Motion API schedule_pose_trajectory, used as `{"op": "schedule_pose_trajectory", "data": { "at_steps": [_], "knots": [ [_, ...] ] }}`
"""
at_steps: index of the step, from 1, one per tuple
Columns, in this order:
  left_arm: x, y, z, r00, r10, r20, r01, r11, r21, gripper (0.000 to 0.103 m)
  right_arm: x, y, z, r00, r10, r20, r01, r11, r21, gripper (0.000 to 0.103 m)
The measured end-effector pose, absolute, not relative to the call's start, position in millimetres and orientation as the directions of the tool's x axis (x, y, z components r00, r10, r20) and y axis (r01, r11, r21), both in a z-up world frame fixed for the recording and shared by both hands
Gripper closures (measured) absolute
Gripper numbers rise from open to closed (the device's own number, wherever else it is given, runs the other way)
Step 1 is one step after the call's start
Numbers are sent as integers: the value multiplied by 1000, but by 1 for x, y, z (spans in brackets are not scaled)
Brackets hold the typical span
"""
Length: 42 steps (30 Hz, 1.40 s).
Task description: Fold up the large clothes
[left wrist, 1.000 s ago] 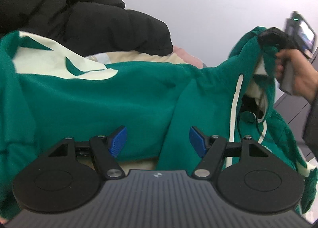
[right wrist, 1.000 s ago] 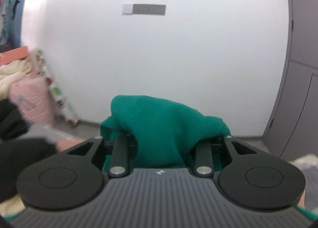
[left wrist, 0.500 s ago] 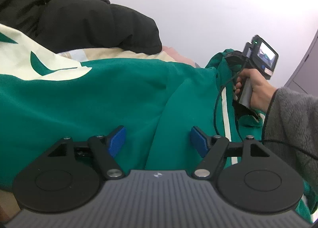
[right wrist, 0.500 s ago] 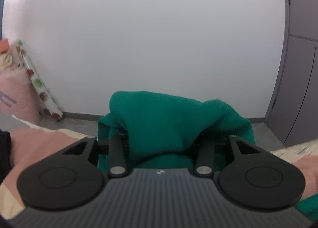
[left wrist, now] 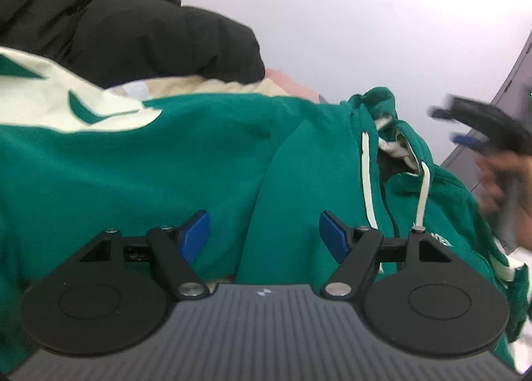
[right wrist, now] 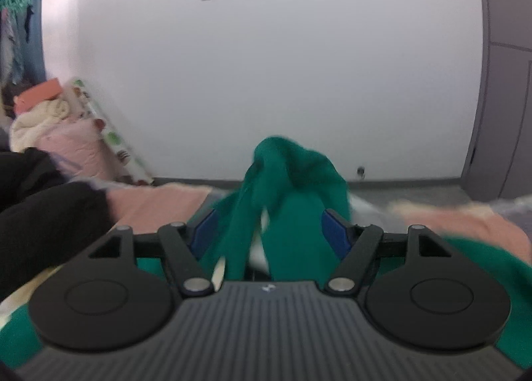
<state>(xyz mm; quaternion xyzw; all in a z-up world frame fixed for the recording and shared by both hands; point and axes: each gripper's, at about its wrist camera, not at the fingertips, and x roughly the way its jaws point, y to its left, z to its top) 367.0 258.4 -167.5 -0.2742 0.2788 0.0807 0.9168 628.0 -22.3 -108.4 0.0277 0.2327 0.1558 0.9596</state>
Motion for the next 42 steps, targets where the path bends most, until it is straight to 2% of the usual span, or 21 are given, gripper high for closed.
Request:
{"op": "schedule_pose_trajectory", "data": {
  "at_steps": [8, 13, 19, 25, 28, 34, 37, 39, 41, 42],
  "knots": [
    [319, 237, -150, 771, -44, -635, -300, 855, -423, 26, 472, -118, -94, 784, 261, -563, -251, 963, 98, 32],
    [283, 214, -149, 712, -20, -702, -333, 870, -363, 26, 413, -192, -109, 664, 146, -734, -181, 983, 32, 32],
    [259, 209, -150, 645, 70, -761, -406, 875, -264, 26, 392, -275, -136, 447, 221, -867, -164, 973, 163, 32],
    [244, 208, -166, 589, 67, -805, -465, 843, -270, 26, 388, -306, -167, 329, 267, -906, -142, 962, 232, 32],
    [238, 206, -167, 590, 76, -804, -475, 838, -270, 26, 386, -290, -184, 288, 252, -924, -239, 953, 186, 33],
    [232, 214, -169, 587, 86, -805, -518, 804, -291, 26, 389, -263, -206, 242, 272, -932, -275, 940, 203, 29],
    [230, 218, -170, 590, 68, -804, -520, 794, -315, 27, 383, -248, -214, 281, 226, -933, -281, 949, 145, 30],
    [229, 218, -171, 590, 55, -805, -516, 793, -324, 27, 377, -236, -216, 306, 192, -932, -311, 946, 93, 37],
    [228, 216, -171, 590, 46, -806, -511, 794, -329, 28, 374, -232, -210, 320, 201, -926, -337, 938, 87, 70],
    [227, 214, -170, 593, 36, -804, -503, 797, -335, 28, 371, -231, -205, 327, 203, -923, -343, 936, 84, 79]
  ]
}}
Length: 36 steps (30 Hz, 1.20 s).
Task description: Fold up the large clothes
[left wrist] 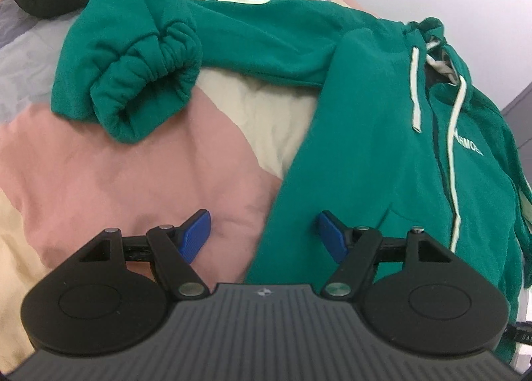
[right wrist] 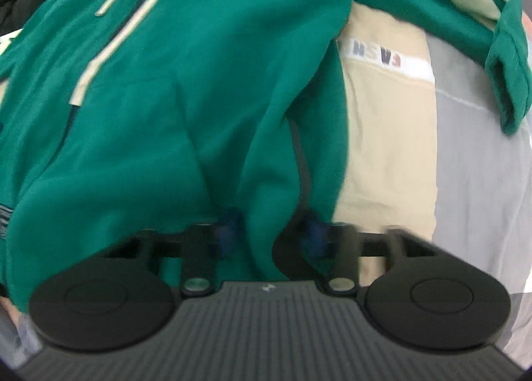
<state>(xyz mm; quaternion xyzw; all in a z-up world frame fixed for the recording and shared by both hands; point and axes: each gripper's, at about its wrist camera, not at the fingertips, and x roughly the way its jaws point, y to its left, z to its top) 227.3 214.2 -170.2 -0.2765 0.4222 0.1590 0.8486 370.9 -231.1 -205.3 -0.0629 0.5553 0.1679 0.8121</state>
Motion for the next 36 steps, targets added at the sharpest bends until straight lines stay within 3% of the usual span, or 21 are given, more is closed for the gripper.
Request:
{"op": "schedule_pose_trajectory", "data": {
  "at_steps": [1, 3, 5, 7, 8, 10, 14, 17, 21, 26, 28, 29, 30, 31, 36],
  "knots": [
    [227, 212, -170, 596, 27, -802, -496, 799, -341, 28, 368, -230, -200, 336, 202, -920, -353, 932, 76, 88],
    [224, 209, -169, 601, 12, -799, -484, 801, -352, 35, 361, -229, -188, 356, 202, -913, -381, 923, 55, 92],
    [221, 207, -169, 592, 16, -806, -483, 807, -339, 50, 354, -232, -173, 385, 211, -899, -398, 916, 44, 94],
    [218, 206, -168, 595, 9, -804, -474, 811, -342, 87, 346, -239, -157, 412, 224, -883, -408, 912, 41, 94],
    [216, 206, -166, 604, -24, -797, -461, 805, -374, 94, 342, -243, -148, 427, 229, -875, -407, 912, 41, 95],
    [212, 203, -158, 623, -50, -781, -427, 815, -393, 98, 334, -249, -134, 451, 245, -858, -405, 913, 47, 95],
    [200, 195, -133, 659, -113, -744, -338, 839, -427, 99, 317, -261, -105, 476, 281, -834, -431, 900, 57, 95],
    [193, 188, -127, 623, -140, -769, -317, 854, -413, 100, 301, -265, -98, 463, 281, -841, -458, 888, 45, 95],
    [199, 178, -139, 542, -110, -833, -340, 878, -337, 99, 297, -268, -115, 412, 246, -877, -458, 888, 34, 94],
    [203, 179, -140, 543, -111, -832, -337, 879, -337, 96, 308, -273, -141, 371, 254, -893, -381, 919, 103, 90],
    [201, 183, -137, 550, -99, -829, -345, 877, -334, 78, 312, -276, -139, 378, 278, -883, -359, 923, 137, 84],
    [200, 184, -133, 561, -92, -822, -351, 873, -337, 57, 313, -277, -136, 389, 275, -879, -339, 930, 141, 69],
    [200, 185, -129, 580, -86, -810, -350, 871, -344, 46, 315, -278, -133, 404, 267, -875, -319, 938, 139, 61],
    [199, 186, -123, 607, -75, -791, -345, 872, -348, 43, 315, -278, -128, 430, 260, -864, -297, 945, 137, 52],
    [210, 168, -88, 694, 7, -720, -299, 912, -280, 41, 321, -267, -97, 555, 274, -785, -249, 956, 157, 51]
  ]
}}
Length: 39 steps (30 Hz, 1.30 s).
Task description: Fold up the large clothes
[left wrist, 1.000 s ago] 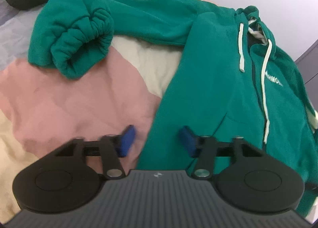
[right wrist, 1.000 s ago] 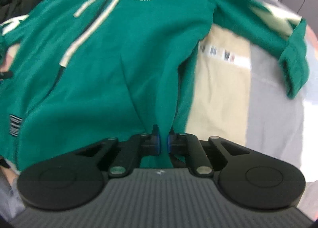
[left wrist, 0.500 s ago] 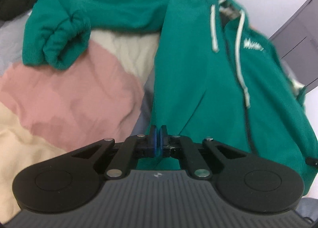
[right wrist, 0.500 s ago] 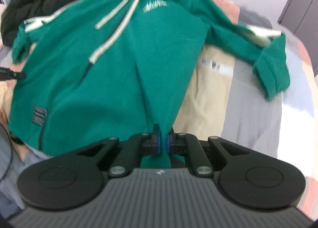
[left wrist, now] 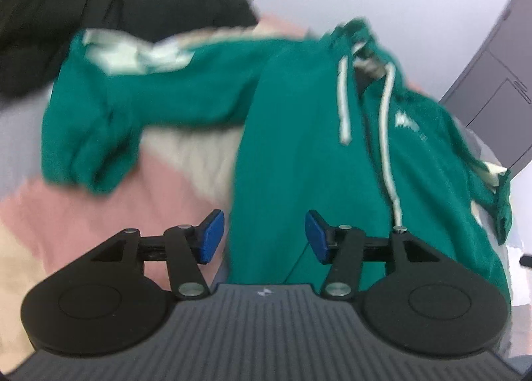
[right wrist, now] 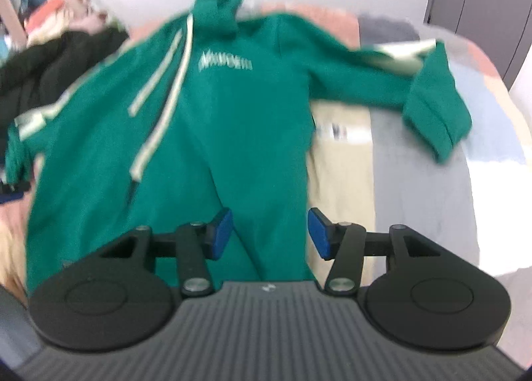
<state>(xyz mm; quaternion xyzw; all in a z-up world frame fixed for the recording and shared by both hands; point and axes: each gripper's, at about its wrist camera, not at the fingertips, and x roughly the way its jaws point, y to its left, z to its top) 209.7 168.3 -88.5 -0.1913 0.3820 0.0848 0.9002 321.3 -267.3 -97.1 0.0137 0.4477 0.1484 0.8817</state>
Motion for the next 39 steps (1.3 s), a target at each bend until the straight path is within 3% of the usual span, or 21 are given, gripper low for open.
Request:
{"op": "schedule_pose_trajectory", "data": {
  "at_steps": [6, 13, 27, 31, 34, 39],
  "knots": [
    [230, 121, -58, 769, 8, -639, -187, 959, -212, 39, 328, -218, -93, 643, 301, -705, -273, 949, 156, 51],
    [248, 84, -75, 791, -25, -612, -106, 979, -176, 39, 329, -177, -121, 659, 329, -676, -295, 940, 171, 51],
    [288, 81, -128, 762, -68, -644, -73, 979, -190, 39, 358, -146, -176, 733, 281, -619, -272, 956, 112, 51],
    [298, 77, -138, 758, -42, -651, -84, 983, -160, 39, 374, -140, -193, 716, 233, -658, -253, 965, 67, 51],
    [305, 76, -155, 720, -21, -693, -96, 987, -130, 39, 387, -145, -205, 663, 237, -710, -220, 968, 118, 51],
    [310, 80, -174, 678, -25, -735, -132, 979, -155, 39, 384, -161, -181, 732, 227, -643, -192, 973, 126, 51]
  ]
}}
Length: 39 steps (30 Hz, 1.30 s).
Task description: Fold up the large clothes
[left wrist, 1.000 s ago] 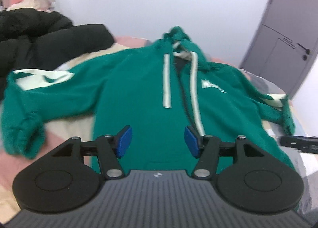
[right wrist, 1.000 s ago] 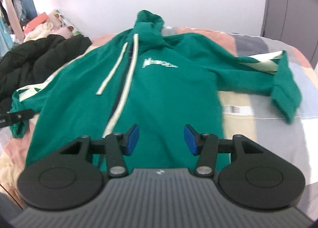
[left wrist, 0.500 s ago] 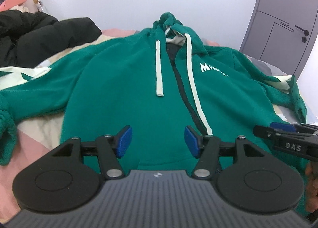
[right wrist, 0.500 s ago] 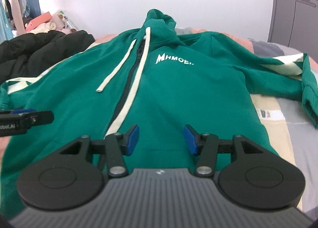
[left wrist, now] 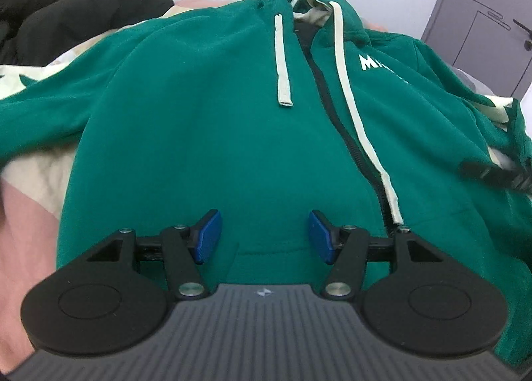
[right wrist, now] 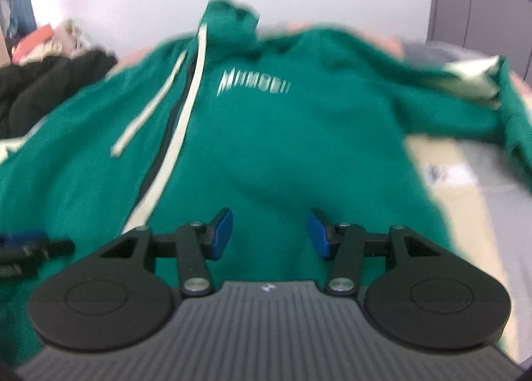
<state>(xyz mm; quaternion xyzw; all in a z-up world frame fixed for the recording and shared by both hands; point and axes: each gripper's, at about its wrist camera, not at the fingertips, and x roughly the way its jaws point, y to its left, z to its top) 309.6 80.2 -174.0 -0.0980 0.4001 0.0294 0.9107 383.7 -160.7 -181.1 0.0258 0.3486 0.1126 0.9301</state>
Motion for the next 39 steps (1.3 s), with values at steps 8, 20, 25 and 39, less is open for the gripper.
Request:
{"op": "schedule_pose_trajectory", "data": {
  "at_steps": [8, 20, 25, 39],
  "knots": [
    [298, 77, -173, 678, -60, -732, -138, 969, -207, 38, 396, -202, -148, 859, 12, -513, -46, 997, -55, 51],
    [294, 77, -173, 693, -67, -718, -163, 955, -246, 38, 480, -307, -201, 749, -90, -656, 116, 993, -4, 51],
    [296, 80, -175, 699, -74, -711, -166, 951, -262, 38, 493, -367, -195, 757, -196, -623, 237, 971, -18, 51],
    [320, 83, -177, 716, -71, -695, -209, 927, -310, 37, 476, -482, -166, 806, -180, -563, 463, 785, 412, 48]
  ]
}}
